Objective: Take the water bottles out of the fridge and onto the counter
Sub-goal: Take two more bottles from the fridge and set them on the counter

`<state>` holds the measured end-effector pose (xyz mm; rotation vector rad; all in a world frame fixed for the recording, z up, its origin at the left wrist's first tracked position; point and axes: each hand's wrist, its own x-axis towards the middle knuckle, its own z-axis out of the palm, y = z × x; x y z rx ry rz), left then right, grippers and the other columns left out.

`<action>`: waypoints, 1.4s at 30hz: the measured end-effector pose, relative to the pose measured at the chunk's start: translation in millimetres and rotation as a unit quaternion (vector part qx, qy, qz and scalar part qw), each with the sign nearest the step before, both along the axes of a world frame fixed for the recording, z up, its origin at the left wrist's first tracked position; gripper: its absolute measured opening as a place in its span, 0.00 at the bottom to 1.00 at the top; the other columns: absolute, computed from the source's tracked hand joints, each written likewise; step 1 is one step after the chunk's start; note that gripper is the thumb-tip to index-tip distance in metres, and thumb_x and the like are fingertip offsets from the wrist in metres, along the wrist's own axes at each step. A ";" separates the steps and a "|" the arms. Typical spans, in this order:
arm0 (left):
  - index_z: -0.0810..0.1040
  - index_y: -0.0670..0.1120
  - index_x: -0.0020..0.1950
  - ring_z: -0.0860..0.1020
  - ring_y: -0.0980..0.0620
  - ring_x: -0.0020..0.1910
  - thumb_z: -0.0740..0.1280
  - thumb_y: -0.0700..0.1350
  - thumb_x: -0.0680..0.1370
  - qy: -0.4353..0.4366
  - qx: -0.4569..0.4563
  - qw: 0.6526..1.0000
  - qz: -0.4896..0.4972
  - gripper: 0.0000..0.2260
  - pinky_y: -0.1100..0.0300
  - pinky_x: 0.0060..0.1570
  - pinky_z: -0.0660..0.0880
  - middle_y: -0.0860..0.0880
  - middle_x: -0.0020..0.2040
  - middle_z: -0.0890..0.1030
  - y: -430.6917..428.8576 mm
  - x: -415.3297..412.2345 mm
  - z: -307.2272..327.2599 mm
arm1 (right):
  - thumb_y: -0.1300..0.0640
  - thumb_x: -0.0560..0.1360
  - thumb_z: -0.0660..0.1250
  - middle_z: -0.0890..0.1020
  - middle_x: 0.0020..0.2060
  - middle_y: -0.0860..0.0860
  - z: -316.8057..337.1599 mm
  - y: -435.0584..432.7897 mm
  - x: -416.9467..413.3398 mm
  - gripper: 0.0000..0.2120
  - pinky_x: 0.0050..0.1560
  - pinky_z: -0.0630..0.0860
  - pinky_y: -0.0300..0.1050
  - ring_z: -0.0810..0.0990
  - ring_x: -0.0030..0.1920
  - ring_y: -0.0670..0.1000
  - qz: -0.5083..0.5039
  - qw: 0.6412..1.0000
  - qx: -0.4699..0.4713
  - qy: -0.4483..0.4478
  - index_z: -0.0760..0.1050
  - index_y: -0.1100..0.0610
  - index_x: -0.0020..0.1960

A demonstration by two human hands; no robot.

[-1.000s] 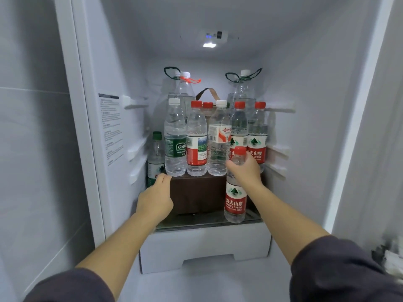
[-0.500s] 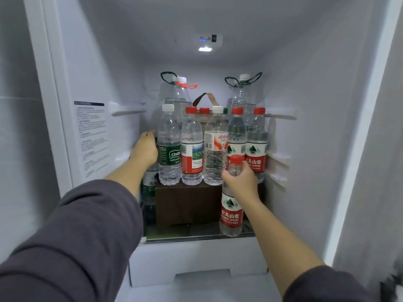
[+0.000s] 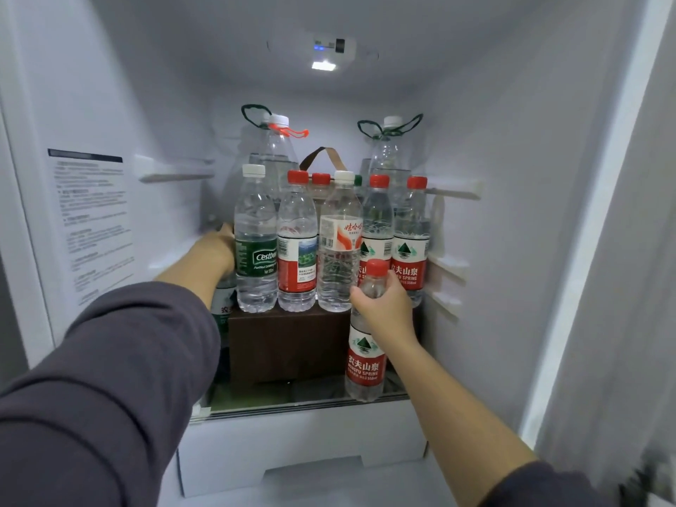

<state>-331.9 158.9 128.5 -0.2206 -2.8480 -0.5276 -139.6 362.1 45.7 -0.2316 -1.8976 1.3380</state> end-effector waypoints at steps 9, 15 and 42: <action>0.67 0.42 0.74 0.73 0.41 0.67 0.67 0.42 0.79 -0.002 -0.144 0.989 -0.024 0.24 0.50 0.66 0.71 0.41 0.71 0.72 -16.3 39.2 18.6 | 0.54 0.71 0.72 0.81 0.43 0.42 4.8 -2.0 2.4 0.12 0.44 0.72 0.40 0.79 0.46 0.42 -0.011 1.000 0.008 -0.026 0.71 0.42 0.46; 0.77 0.41 0.64 0.81 0.44 0.53 0.67 0.41 0.77 -0.011 -0.202 0.977 -0.067 0.16 0.58 0.48 0.77 0.42 0.59 0.81 -20.4 58.5 17.3 | 0.55 0.71 0.72 0.81 0.45 0.42 5.3 -2.5 2.6 0.13 0.48 0.74 0.44 0.79 0.46 0.43 -0.006 0.999 0.008 -0.038 0.70 0.42 0.46; 0.79 0.37 0.56 0.81 0.45 0.46 0.68 0.38 0.77 0.016 -0.214 0.977 -0.009 0.09 0.58 0.43 0.76 0.42 0.53 0.82 -31.4 102.1 26.3 | 0.55 0.71 0.71 0.82 0.43 0.46 2.5 -0.1 -4.6 0.10 0.48 0.76 0.48 0.81 0.45 0.48 -0.017 0.999 0.015 -0.036 0.71 0.45 0.46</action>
